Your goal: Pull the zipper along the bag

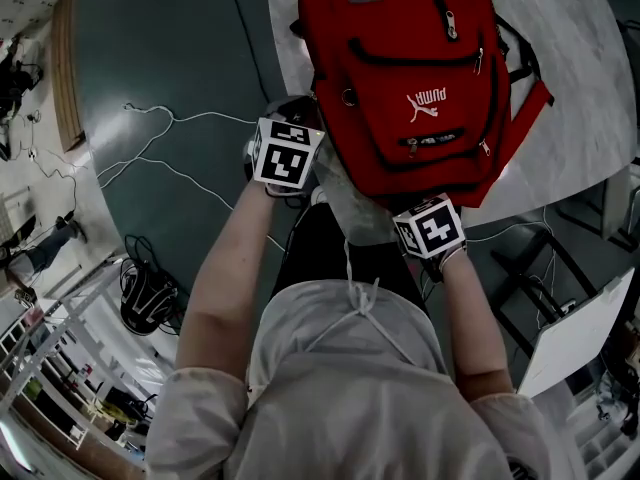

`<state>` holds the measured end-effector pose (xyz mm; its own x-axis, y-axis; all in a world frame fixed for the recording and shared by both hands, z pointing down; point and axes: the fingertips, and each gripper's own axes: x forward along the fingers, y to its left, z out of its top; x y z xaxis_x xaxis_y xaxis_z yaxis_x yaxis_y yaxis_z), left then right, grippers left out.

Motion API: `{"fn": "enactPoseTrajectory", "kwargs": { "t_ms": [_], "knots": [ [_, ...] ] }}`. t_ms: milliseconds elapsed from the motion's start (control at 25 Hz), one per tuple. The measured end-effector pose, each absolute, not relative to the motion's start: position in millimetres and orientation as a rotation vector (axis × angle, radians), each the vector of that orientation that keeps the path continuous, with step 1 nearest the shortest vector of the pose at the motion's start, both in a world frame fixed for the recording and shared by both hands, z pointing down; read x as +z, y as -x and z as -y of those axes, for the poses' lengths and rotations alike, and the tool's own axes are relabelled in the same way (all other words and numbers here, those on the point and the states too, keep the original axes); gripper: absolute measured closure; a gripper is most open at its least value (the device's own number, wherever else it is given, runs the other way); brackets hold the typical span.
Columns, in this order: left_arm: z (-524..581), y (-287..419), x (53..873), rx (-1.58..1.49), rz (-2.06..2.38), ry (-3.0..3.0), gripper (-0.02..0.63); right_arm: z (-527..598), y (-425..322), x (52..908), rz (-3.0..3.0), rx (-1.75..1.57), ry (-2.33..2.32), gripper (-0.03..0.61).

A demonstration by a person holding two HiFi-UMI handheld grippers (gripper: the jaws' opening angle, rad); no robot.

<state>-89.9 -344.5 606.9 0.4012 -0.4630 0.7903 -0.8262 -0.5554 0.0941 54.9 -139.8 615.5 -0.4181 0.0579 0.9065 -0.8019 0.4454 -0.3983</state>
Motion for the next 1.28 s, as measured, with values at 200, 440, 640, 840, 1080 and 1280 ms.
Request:
{"fn": "enactPoseTrajectory", "kwargs": {
  "t_ms": [200,440,640,840,1080,1280],
  "knots": [
    [344.9,88.9,608.6,1.002,1.116,-2.183,0.589,139.3,-55.2,616.3,1.728,1.115,-0.661,0.552],
    [341.7,90.1,609.1,1.027,1.247,-2.254,0.565,138.5,-57.3,620.0,1.704,1.103,-0.65,0.552],
    [318.5,92.4,603.9,0.937,1.256,-2.219,0.463,137.2,-59.7,613.1,1.7,1.079,-0.711,0.551],
    [295.1,97.0,581.4,0.853,1.292,-2.202,0.462,146.5,-61.2,587.7,1.777,0.977,-0.794,0.551],
    [265.0,86.6,522.5,0.702,1.284,-2.225,0.519,184.2,-61.3,532.3,1.93,0.83,-1.002,0.551],
    [249.2,73.4,458.6,0.516,1.291,-2.281,0.588,209.1,-51.8,473.3,2.073,0.71,-1.141,0.551]
  ]
}}
